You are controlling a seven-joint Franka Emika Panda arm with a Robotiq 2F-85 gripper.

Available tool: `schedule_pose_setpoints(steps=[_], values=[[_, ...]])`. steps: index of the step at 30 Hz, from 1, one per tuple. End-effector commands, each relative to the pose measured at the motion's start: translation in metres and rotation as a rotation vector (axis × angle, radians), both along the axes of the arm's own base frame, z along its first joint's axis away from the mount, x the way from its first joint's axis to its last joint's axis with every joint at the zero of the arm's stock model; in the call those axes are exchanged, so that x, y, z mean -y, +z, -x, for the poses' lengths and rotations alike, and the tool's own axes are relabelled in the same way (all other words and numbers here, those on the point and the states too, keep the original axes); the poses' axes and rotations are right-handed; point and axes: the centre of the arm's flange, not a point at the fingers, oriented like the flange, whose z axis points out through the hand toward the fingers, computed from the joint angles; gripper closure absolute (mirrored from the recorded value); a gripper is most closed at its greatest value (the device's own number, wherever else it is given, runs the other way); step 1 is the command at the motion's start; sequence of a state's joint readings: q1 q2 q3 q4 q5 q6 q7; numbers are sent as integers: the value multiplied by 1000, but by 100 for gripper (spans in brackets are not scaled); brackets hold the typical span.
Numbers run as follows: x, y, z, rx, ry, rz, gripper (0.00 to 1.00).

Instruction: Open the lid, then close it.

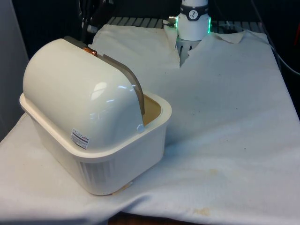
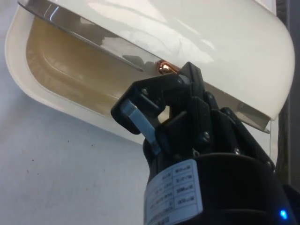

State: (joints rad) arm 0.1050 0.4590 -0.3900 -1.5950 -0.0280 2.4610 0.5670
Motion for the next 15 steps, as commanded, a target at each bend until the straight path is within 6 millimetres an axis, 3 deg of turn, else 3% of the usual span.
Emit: schedule_pose_setpoints(steps=[1, 15], values=[[0, -1, -1, 9, 1, 8, 100], [-10, -23, -4, -5, 8, 15, 100]])
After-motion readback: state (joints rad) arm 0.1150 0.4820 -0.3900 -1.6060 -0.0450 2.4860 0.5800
